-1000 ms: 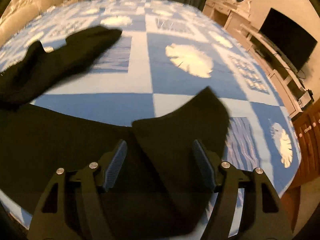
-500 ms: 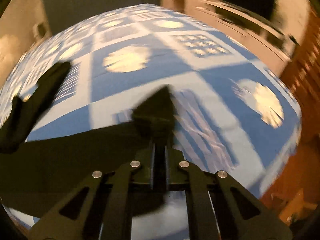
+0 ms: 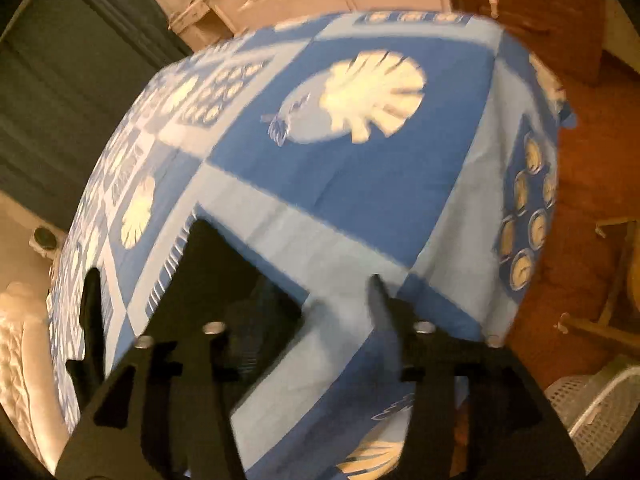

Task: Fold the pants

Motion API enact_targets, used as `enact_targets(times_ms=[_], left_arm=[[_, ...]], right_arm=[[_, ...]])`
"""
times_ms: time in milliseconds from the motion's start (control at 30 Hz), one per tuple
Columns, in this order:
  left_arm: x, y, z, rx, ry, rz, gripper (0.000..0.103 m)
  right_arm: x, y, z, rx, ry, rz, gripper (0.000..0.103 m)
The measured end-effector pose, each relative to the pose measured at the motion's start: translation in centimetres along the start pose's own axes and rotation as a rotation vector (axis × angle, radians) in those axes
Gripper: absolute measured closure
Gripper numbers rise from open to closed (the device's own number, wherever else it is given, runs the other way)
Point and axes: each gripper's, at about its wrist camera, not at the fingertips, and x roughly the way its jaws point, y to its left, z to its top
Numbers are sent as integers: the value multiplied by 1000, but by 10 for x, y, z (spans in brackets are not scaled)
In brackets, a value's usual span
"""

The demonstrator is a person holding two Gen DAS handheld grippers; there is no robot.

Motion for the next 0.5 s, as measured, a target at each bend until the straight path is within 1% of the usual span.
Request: enact_targets(times_ms=[33,100,133,200,233,300,333,367,400,467,500], left_arm=[[-1,3,2,-9,-2,-18,5],[-2,7,11,-11,9,-47,5],[-3,9,15,4,23,-57,5],[-3,11,24,57,41,-67,5],[-6,14,31,97,31,-67,5],[-12,20,44,158,-12,-47,5],[-15,27,54,194,-47,-23,5],[-15,32,62,216,-65,-3,5],[-14,42,77,236,-82,26,5],[-9,60,100,227,-95,33,5],[-5,71,113,213,-97,21,5]], right_arm=[[-3,3,1,-12,2,15,50],[-8,20,-2,-66,19,84,44],[-11,27,-5,-91,22,107,39],[-15,62,-16,-190,37,169,38],[-16,77,-20,-230,47,192,37],[-16,121,-36,-341,74,241,31],[-15,144,-48,-399,91,266,30],[-15,161,-56,-435,105,286,30],[-14,185,-70,-494,128,318,30],[-12,225,-93,-595,159,347,29],[-12,240,-103,-633,167,356,29]])
